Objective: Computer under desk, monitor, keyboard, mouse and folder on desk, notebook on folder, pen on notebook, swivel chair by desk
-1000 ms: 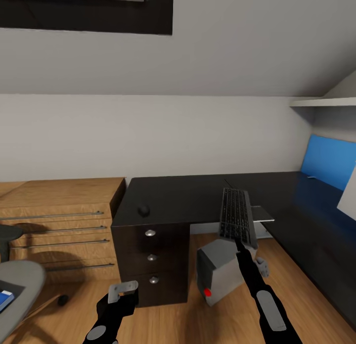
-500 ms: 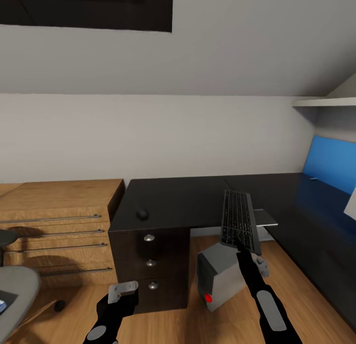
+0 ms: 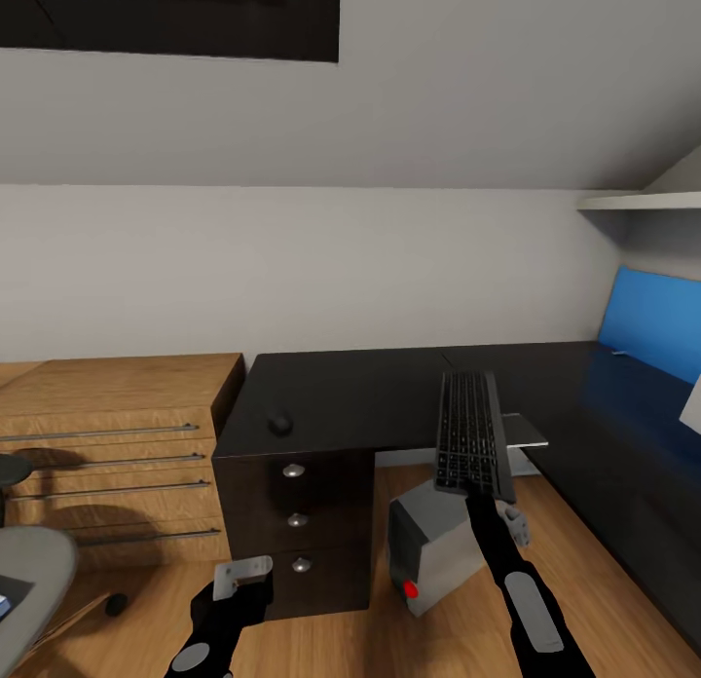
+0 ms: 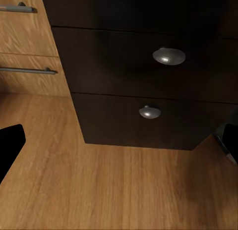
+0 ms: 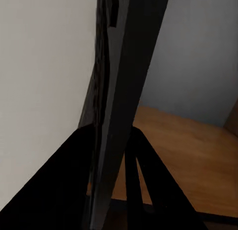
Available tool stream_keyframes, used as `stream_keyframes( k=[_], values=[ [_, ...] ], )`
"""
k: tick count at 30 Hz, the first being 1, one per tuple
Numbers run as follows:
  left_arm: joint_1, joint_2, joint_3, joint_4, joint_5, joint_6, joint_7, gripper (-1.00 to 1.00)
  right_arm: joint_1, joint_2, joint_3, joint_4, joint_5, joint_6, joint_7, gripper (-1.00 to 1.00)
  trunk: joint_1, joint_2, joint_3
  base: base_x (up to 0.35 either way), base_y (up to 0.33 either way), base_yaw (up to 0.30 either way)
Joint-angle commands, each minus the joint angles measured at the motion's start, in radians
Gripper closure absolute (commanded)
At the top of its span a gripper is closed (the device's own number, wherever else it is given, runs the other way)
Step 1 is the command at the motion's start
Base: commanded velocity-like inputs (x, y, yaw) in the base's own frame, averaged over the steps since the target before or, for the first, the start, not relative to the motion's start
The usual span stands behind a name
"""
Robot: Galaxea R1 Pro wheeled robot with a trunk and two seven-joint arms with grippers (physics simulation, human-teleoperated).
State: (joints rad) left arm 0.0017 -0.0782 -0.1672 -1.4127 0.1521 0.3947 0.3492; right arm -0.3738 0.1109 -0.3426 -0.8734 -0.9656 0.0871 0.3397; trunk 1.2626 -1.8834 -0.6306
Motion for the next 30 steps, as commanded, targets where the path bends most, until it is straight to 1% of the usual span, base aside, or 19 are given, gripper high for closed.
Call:
stream_keyframes(
  k=[1, 6, 12, 20, 21, 25, 30],
  values=[
    [0.0, 0.0, -0.001, 0.0, 0.01, 0.003, 0.008, -1.0, -0.001, 0.001, -0.004, 0.001, -0.01, 0.01, 0.004, 1.0, 0.0, 0.0, -0.001, 0.0, 0.0, 0.0],
    [0.0, 0.0, -0.001, 0.001, 0.01, 0.003, 0.008, -1.0, 0.0, 0.001, -0.005, 0.0, -0.009, 0.01, 0.006, 1.0, 0.0, 0.0, -0.001, 0.0, 0.0, 0.0],
    [0.0, 0.0, -0.001, 0.002, 0.01, 0.002, 0.008, -1.0, 0.0, 0.001, -0.003, -0.002, -0.009, 0.007, 0.009, 1.0, -0.023, 0.042, 0.018, 0.0, 0.0, 0.0],
    [0.0, 0.0, -0.001, 0.003, 0.01, 0.001, 0.008, -1.0, -0.001, 0.004, 0.0, -0.029, -0.01, 0.004, 0.02, 1.0, -0.054, 0.098, 0.043, 0.0, 0.0, 0.0],
    [0.0, 0.0, -0.001, 0.003, 0.01, 0.002, 0.008, -1.0, 0.0, 0.027, 0.074, -0.021, -0.008, 0.029, 0.068, 1.0, -0.054, 0.098, 0.043, 0.0, 0.0, 0.0],
    [0.0, 0.001, -0.001, 0.003, 0.01, 0.002, 0.008, -1.0, 0.0, 0.027, 0.107, -0.017, -0.008, 0.033, 0.068, 1.0, -0.054, 0.098, 0.043, 0.0, 0.0, 0.069],
    [0.0, 0.001, -0.001, 0.003, 0.009, 0.001, 0.008, -1.0, 0.0, 0.027, 0.152, -0.016, -0.009, 0.033, 0.066, 1.0, -0.054, 0.098, 0.043, 0.0, 0.0, 0.153]
  ],
)
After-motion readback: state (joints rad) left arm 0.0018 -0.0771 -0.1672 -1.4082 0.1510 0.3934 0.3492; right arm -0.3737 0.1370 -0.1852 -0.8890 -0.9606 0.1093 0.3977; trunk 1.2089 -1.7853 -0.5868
